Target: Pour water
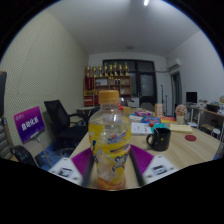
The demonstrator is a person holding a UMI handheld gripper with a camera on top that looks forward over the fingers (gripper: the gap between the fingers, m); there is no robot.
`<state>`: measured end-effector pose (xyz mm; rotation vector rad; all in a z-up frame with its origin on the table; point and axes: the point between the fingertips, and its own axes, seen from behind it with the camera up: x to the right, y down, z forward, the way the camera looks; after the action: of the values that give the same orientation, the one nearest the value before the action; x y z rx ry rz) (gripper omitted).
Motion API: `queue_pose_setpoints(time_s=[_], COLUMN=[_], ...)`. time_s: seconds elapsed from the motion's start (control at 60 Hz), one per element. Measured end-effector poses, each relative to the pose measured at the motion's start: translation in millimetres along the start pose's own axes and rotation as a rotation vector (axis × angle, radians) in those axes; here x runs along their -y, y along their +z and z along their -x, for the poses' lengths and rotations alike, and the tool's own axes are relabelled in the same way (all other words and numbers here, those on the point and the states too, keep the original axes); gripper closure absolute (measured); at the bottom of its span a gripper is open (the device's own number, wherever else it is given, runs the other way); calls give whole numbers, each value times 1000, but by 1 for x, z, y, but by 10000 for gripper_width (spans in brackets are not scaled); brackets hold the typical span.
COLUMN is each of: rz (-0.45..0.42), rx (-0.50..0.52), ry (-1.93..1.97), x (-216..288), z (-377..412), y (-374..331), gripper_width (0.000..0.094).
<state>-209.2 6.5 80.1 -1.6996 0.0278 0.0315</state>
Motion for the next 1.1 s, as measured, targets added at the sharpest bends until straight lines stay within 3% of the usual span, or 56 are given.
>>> queue_pose_setpoints(time_s=[0.033,0.333,0.517,0.7,0.85,1.1], rz=[19,182,200,226,197,201], rx=[17,256,325,412,537,527], ry=[-12,-7,568,1523,2044,2346], x=[-2,3,80,140,155,140], z=[7,39,15,-39,-84,-108], y=[5,25,73,110,110,113], gripper_width=[462,572,572,574,572,575])
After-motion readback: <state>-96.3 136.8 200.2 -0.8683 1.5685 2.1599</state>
